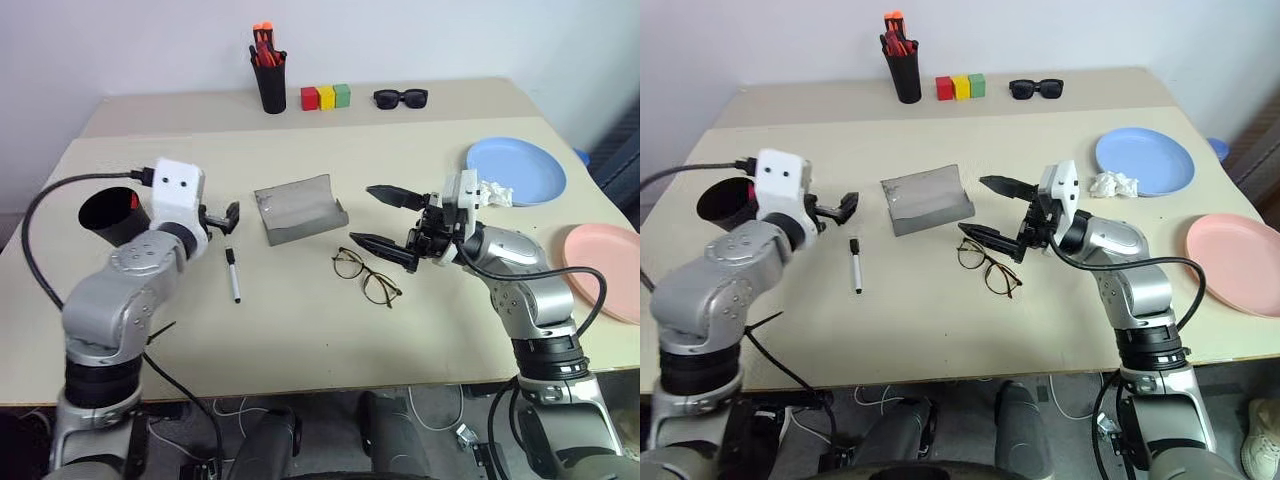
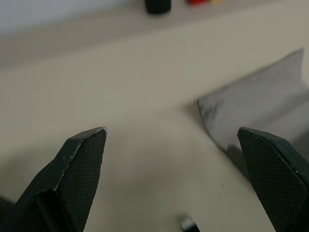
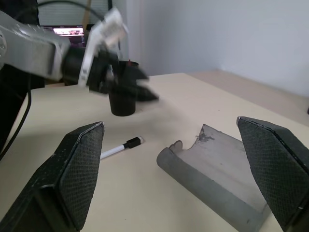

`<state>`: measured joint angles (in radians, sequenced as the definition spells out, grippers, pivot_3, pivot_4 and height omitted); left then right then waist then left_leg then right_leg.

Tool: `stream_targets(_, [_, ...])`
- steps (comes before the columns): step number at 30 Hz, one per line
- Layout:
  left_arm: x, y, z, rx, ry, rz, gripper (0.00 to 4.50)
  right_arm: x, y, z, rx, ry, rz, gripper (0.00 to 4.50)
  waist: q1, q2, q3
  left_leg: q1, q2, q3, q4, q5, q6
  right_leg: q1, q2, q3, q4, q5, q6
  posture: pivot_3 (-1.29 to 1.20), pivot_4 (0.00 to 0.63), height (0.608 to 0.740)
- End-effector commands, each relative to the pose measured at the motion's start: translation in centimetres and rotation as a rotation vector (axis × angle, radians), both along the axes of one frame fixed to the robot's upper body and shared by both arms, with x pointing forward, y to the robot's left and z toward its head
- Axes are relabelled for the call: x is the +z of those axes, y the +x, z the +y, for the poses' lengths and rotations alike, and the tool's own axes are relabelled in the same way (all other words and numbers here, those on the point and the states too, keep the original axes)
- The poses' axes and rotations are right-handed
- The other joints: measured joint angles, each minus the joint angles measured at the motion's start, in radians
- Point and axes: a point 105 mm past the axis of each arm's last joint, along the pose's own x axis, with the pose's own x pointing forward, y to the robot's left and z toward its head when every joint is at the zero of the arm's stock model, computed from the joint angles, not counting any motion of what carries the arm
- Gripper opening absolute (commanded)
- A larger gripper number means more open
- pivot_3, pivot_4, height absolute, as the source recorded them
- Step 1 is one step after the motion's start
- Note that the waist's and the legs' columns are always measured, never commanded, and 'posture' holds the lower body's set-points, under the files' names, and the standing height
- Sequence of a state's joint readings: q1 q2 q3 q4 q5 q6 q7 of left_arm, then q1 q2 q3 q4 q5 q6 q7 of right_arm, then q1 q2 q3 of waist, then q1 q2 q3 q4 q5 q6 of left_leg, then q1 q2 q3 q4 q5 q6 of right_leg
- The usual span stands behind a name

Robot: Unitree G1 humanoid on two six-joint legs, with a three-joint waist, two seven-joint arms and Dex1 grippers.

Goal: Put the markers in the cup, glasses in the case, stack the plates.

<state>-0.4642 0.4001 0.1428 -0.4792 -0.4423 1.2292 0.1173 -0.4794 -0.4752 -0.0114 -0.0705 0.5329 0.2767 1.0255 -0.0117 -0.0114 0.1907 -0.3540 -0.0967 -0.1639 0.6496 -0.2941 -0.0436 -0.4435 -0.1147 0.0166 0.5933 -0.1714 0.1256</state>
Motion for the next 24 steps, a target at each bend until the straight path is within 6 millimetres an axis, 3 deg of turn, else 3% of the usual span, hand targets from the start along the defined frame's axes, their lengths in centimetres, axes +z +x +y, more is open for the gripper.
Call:
stream_targets(1, [-0.9, -0.1, -0.3, 0.036, -0.085, 0.082, 4.43, 1.1, -0.3, 0.2, 0.01, 0.015, -0.054, 4.5, 0.0, 0.0, 0.0, 0.0, 0.0, 0.0, 0.0, 0.0, 0.0, 0.0, 0.0, 0.0, 0.0, 0.0, 0.0, 0.0, 0.15, 0.74])
stream_targets(5, [-2.3, -0.3, -0.1, 0.081, -0.094, 0.179, 4.43, 1.0, -0.4, 0.2, 0.005, 0.01, -0.056, 4.5, -0.003, 0.0, 0.0, 0.0, 0.0, 0.0, 0.0, 0.0, 0.0, 0.0, 0.0, 0.0, 0.0, 0.0, 0.0, 0.0, 0.15, 0.74])
stream_targets(12, [-2.7, -0.5, 0.2, 0.126, -0.066, 0.215, 4.43, 0.6, -0.5, 0.0, -0.006, 0.0, -0.051, 4.5, 0.0, 0.0, 0.0, 0.0, 0.0, 0.0, 0.0, 0.001, -0.002, 0.0, 0.0, 0.0, 0.0, 0.0, 0.0, 0.0, 0.15, 0.74])
stream_targets(18, [-4.8, -0.9, -0.2, 0.143, -0.111, 0.282, 4.43, 0.6, -0.4, 0.0, -0.015, -0.003, -0.052, 4.5, 0.001, 0.0, 0.0, 0.0, 0.0, 0.0, 0.0, 0.001, -0.002, 0.0, 0.0, 0.0, 0.0, 0.0, 0.0, 0.0, 0.15, 0.74])
stream_targets(21, [-5.4, -1.0, 0.0, 0.157, -0.12, 0.296, 3.58, 0.5, -0.4, -0.1, -0.02, -0.007, -0.052, 4.5, -0.001, 0.0, 0.0, 0.0, 0.0, 0.0, 0.0, 0.001, -0.003, 0.0, 0.0, 0.0, 0.0, 0.0, 0.0, 0.0, 0.15, 0.74])
stream_targets(24, [-5.6, -1.0, -0.1, 0.159, -0.126, 0.3, 2.07, 0.5, -0.4, -0.2, -0.023, -0.009, -0.05, 4.5, 0.0, 0.0, 0.0, 0.0, 0.0, 0.0, 0.0, 0.001, -0.003, 0.0, 0.0, 0.0, 0.0, 0.0, 0.0, 0.0, 0.15, 0.74])
